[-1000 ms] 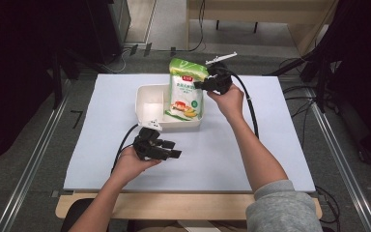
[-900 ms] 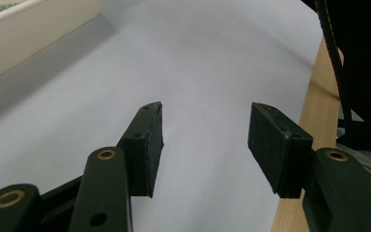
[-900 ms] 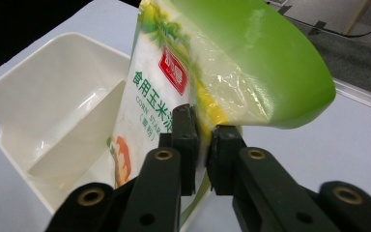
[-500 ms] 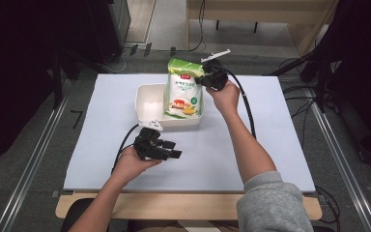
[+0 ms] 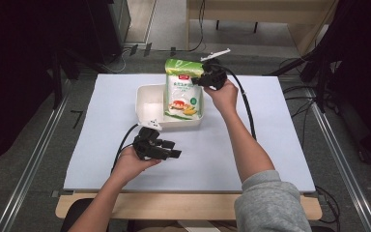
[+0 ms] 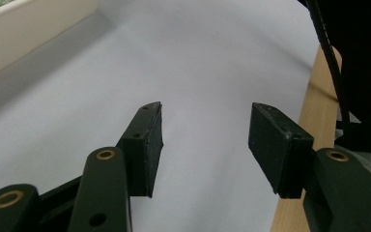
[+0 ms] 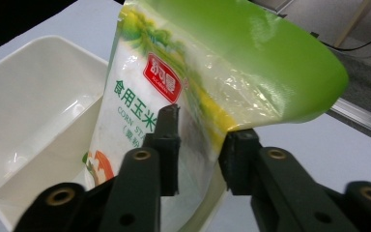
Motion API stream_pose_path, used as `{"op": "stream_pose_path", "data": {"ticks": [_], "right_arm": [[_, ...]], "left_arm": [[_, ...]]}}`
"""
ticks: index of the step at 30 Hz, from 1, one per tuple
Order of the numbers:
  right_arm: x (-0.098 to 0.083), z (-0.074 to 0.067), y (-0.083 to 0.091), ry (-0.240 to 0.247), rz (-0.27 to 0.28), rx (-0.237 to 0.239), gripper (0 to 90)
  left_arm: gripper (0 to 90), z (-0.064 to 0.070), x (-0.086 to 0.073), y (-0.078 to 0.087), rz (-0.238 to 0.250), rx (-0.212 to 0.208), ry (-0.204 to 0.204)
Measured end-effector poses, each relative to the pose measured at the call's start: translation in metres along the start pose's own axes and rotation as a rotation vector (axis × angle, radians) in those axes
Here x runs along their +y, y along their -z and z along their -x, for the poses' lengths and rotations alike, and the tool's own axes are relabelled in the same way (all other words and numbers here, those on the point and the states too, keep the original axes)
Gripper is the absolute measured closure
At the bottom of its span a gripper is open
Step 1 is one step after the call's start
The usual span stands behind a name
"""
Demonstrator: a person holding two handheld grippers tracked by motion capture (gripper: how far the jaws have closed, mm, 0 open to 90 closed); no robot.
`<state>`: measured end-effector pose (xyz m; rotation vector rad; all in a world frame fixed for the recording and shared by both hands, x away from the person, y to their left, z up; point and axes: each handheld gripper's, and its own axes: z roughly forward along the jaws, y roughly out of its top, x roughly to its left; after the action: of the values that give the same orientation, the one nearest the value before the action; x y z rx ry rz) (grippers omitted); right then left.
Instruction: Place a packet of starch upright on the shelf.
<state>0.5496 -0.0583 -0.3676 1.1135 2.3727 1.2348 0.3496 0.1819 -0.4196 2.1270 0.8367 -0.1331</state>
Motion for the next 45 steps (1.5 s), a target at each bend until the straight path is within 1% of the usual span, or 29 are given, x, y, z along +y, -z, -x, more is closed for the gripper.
{"op": "stream_pose_path", "data": {"ticks": [3,7,11,12,13,16,18,21,27,28,29,30,34,35,38,40,45], "right_arm": [[-0.003,-0.001,0.002,-0.030,0.004,0.017,59.3],[-0.006,-0.001,0.010,-0.053,0.025,0.020,53.4],[-0.010,-0.002,0.022,-0.060,0.035,0.019,52.1],[-0.013,-0.002,0.030,-0.064,0.040,0.030,52.1],[-0.013,-0.002,0.030,-0.064,0.040,0.030,52.1],[-0.017,-0.004,0.040,-0.049,0.046,0.035,52.2],[-0.021,-0.005,0.046,-0.043,0.038,0.035,52.4],[-0.028,-0.008,0.053,-0.039,0.032,0.052,52.6],[-0.047,-0.014,0.069,-0.032,0.033,0.072,52.2],[-0.056,-0.015,0.074,-0.029,0.033,0.082,51.9],[-0.056,-0.015,0.074,-0.029,0.033,0.082,51.9],[-0.061,-0.016,0.076,-0.028,0.033,0.089,51.6],[-0.078,-0.017,0.086,-0.019,0.031,0.094,50.4],[-0.082,-0.017,0.089,-0.026,0.032,0.100,49.7],[-0.094,-0.019,0.098,-0.019,0.035,0.094,47.5],[-0.103,-0.020,0.102,-0.018,0.032,0.100,46.0],[-0.124,-0.024,0.113,-0.017,0.020,0.102,45.4]], "left_arm": [[46.2,-0.001,0.000,0.001,-0.001,0.007,0.010],[45.7,-0.003,-0.001,0.002,0.000,0.014,0.014],[45.3,-0.005,-0.001,0.003,-0.006,0.020,0.019],[45.1,-0.005,-0.001,0.003,-0.007,0.024,0.018],[45.1,-0.004,-0.002,0.003,-0.006,0.027,0.020],[44.9,-0.005,-0.002,0.003,-0.011,0.030,0.022],[44.7,-0.006,-0.002,0.003,-0.011,0.030,0.027],[44.3,-0.008,-0.002,0.004,-0.018,0.046,0.029],[43.5,-0.011,-0.003,0.006,-0.027,0.057,0.030],[43.2,-0.011,-0.003,0.007,-0.025,0.056,0.034],[43.2,-0.011,-0.003,0.007,-0.025,0.059,0.037],[43.2,-0.011,-0.003,0.007,-0.026,0.062,0.036],[42.7,-0.013,-0.004,0.007,-0.037,0.075,0.029],[42.6,-0.013,-0.004,0.007,-0.038,0.077,0.029],[42.3,-0.013,-0.004,0.006,-0.041,0.083,0.032],[41.9,-0.014,-0.004,0.006,-0.049,0.084,0.028],[40.9,-0.014,-0.005,0.005,-0.055,0.089,0.027]]}}
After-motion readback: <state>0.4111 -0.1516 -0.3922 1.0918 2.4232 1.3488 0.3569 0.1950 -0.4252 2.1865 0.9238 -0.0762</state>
